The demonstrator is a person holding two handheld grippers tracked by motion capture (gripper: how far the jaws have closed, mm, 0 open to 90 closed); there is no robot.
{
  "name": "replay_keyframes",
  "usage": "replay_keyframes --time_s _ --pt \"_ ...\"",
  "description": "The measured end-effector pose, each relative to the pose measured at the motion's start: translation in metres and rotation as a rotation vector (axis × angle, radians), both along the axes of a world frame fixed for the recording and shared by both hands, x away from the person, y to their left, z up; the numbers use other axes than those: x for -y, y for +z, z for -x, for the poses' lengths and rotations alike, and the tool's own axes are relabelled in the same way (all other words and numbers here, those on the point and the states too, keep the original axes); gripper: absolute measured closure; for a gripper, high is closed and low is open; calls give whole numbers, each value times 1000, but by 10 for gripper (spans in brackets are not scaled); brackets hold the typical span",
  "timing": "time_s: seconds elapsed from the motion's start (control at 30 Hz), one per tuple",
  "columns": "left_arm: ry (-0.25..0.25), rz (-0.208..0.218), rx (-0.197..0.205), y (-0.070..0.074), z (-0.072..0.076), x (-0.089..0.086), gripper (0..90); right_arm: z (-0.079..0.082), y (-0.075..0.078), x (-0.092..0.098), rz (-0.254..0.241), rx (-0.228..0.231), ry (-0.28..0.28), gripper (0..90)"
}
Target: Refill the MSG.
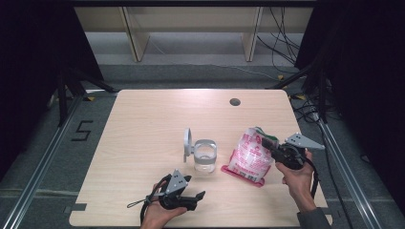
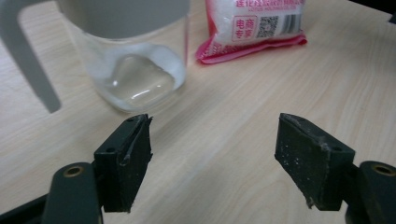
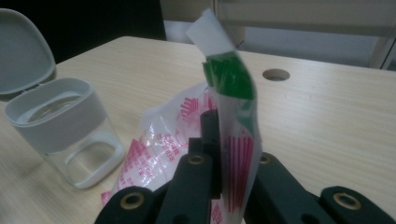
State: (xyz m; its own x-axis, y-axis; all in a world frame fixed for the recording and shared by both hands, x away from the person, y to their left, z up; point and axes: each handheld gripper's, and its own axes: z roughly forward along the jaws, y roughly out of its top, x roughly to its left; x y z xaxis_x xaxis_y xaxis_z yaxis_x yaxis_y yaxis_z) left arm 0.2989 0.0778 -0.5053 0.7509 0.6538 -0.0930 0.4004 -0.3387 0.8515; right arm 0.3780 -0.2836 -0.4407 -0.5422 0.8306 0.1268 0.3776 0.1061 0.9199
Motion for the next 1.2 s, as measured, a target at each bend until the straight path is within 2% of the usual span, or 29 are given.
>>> replay_keyframes --time_s 0.03,0.07,0.1,0.13,0.2,0.27,0.3,0.33,0.4,0.47,0.5,0.53,0.57,0.63,0.67,0.7,0.73,0.77,0.8,0.83,0.9,0.93,1.0,1.03,1.07,1.1,1.13,1.17,1.2 --pt "-6 -23 10 -1 1 2 264 3 3 -3 -1 7 14 900" --pt "-12 -19 10 -2 2 6 264 4 5 -6 5 28 37 900" --pt "-18 -14 7 -3 4 9 265 6 8 -10 3 29 34 900" --pt "-16 -30 8 -4 4 11 268 7 10 -12 7 40 45 900" --pt "-23 -55 10 -6 4 17 268 6 14 -15 48 84 66 900" --pt "-23 -59 16 -7 4 23 270 9 19 -20 44 101 95 900" --pt "-30 -71 14 -6 4 26 271 12 22 -24 39 86 86 900" --pt "-46 -79 20 -6 3 29 272 13 25 -26 46 96 101 900" --pt "-42 -57 25 -5 2 34 277 14 30 -32 66 92 123 900" --pt "-38 -54 25 -3 -1 38 278 14 33 -37 48 96 117 900" --pt "-39 -58 22 -2 -2 39 278 12 36 -39 73 96 153 900" --pt "-27 -38 37 -2 -3 42 278 12 38 -43 79 86 139 900" --pt "-37 -52 37 -1 -5 42 279 11 41 -44 93 87 150 900" --pt "-23 -38 36 -2 -8 47 279 10 45 -49 88 85 157 900" --pt "-24 -51 29 -1 -9 49 279 8 47 -50 124 103 166 900" --pt "-23 -40 40 -2 -11 52 279 7 50 -51 130 92 168 900" --pt "-31 -50 33 0 -12 54 279 7 52 -52 144 101 173 900" --pt "-24 -23 17 0 -12 57 279 8 55 -54 135 76 168 900" --pt "-33 -11 6 1 -13 60 278 8 58 -54 139 76 172 900" --pt "-27 -15 20 3 -12 64 278 8 62 -54 135 81 171 900" --pt "5 -28 43 5 -15 70 273 5 70 -52 142 126 172 900" --pt "21 -28 44 6 -16 73 274 6 76 -51 149 100 186 900" --pt "30 -15 49 9 -18 80 281 7 84 -50 155 125 174 900" --pt "46 -19 73 10 -17 83 287 6 89 -49 171 141 192 900" --pt "59 -20 90 11 -18 86 291 7 92 -48 164 148 187 900" --pt "60 -16 89 11 -18 88 293 9 96 -47 148 131 184 900" --pt "65 -5 86 11 -19 91 293 7 99 -45 142 158 194 900" --pt "59 -18 92 11 -21 92 293 6 100 -44 124 170 208 900" --pt "69 -11 95 10 -22 95 294 8 103 -42 125 152 202 900"
